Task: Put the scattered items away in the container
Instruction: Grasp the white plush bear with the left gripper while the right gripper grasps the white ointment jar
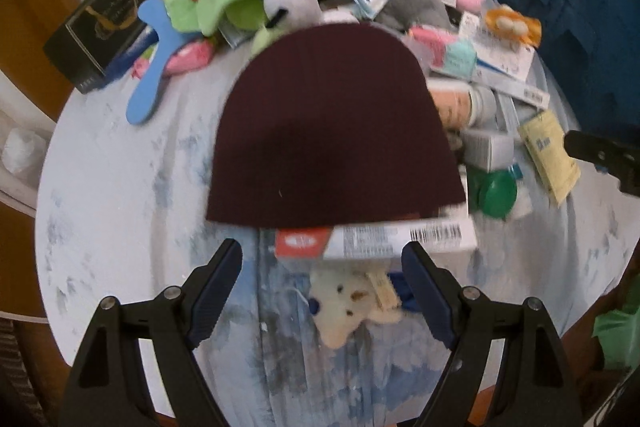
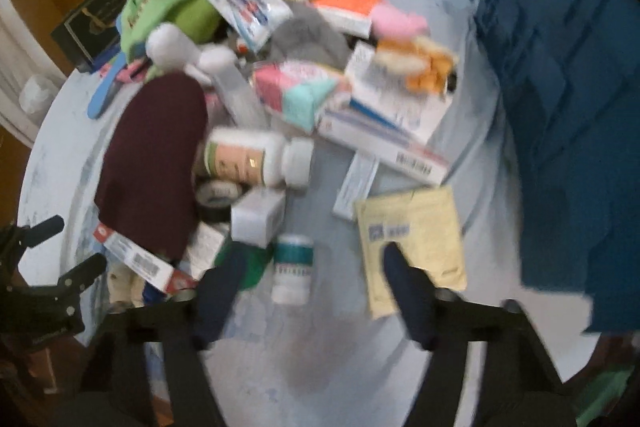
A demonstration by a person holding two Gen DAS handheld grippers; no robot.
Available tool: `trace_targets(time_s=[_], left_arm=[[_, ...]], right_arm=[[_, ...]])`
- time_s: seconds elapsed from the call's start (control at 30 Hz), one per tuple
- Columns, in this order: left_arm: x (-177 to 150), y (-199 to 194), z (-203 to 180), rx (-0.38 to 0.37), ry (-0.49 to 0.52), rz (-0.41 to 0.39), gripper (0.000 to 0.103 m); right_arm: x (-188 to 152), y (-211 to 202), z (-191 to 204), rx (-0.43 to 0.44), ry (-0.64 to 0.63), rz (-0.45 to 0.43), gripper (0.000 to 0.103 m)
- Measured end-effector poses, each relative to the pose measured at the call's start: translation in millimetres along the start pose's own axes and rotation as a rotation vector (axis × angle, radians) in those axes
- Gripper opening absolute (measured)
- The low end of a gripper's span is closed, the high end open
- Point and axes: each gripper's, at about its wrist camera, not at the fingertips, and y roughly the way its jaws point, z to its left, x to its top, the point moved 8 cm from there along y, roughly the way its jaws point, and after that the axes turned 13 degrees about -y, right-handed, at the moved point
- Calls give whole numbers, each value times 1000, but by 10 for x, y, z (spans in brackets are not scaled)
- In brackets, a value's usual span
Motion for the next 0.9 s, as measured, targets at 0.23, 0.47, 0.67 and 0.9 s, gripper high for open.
trace_targets(time_s=[0.23,0.47,0.67,0.9], left_arm=[[-307,190,76,9,1,29,82],[-398,361,72,17,-9,31,78],[-357,435,57,0,-41,29,78],[-427,483,73,-29,-60,43,79]], right_arm=[[-354,286,98,29,15,57,62],[-465,375,174,45,16,59,62],[-450,471,185,34,11,63,63],[-433,640,228,25,-7,73,63]])
